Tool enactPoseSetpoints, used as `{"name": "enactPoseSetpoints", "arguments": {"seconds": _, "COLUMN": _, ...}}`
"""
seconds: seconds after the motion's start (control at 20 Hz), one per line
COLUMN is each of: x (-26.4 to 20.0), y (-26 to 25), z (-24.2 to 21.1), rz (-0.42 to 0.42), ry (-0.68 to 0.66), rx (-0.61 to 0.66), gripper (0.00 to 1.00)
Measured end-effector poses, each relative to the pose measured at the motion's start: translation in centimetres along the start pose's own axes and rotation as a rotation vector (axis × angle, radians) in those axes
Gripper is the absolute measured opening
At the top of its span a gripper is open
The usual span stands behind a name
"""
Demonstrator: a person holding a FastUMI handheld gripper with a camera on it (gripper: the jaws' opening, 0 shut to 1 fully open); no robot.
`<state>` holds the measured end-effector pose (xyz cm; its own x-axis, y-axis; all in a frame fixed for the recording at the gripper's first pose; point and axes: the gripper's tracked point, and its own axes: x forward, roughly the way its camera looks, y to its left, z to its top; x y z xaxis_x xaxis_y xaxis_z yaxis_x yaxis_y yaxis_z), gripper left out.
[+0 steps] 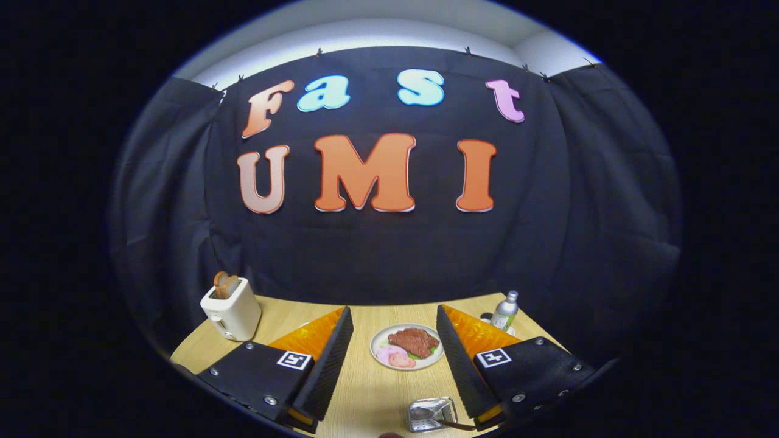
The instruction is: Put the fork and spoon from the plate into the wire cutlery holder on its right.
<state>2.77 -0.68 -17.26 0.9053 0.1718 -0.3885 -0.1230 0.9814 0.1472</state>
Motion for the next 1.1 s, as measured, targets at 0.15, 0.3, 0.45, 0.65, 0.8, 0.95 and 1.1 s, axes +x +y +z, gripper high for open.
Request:
{"name": "enactPoseSetpoints", "arguments": {"seconds": 0.15, "x": 0.0, "y": 3.6, "z": 2.5, "rz": 0.063, "ry": -0.106, "rx": 0.003, "gripper": 0.84}}
{"name": "enactPoseSetpoints", "arguments": {"seconds": 0.3, "x": 0.2, "y": 6.8, "z": 2.6, "rz": 0.105, "ry": -0.142, "rx": 0.009, "gripper": 0.87}}
{"name": "enactPoseSetpoints", "arguments": {"seconds": 0.45, "x": 0.5, "y": 9.5, "z": 1.6, "rz": 0.149, "ry": -0.124, "rx": 0.006, "gripper": 0.87}}
{"name": "enactPoseSetpoints", "arguments": {"seconds": 0.65, "x": 0.8, "y": 13.3, "z": 0.7, "rz": 0.201, "ry": -0.108, "rx": -0.016, "gripper": 0.88}}
{"name": "enactPoseSetpoints", "arguments": {"seconds": 0.8, "x": 1.1, "y": 16.2, "z": -0.9, "rz": 0.239, "ry": -0.078, "rx": -0.009, "gripper": 0.88}}
{"name": "enactPoseSetpoints", "arguments": {"seconds": 0.95, "x": 1.6, "y": 19.0, "z": -3.4, "rz": 0.279, "ry": -0.006, "rx": -0.016, "gripper": 0.88}}
{"name": "enactPoseSetpoints", "arguments": {"seconds": 1.1, "x": 1.8, "y": 22.3, "z": -8.0, "rz": 0.35, "ry": 0.152, "rx": -0.038, "gripper": 0.9}}
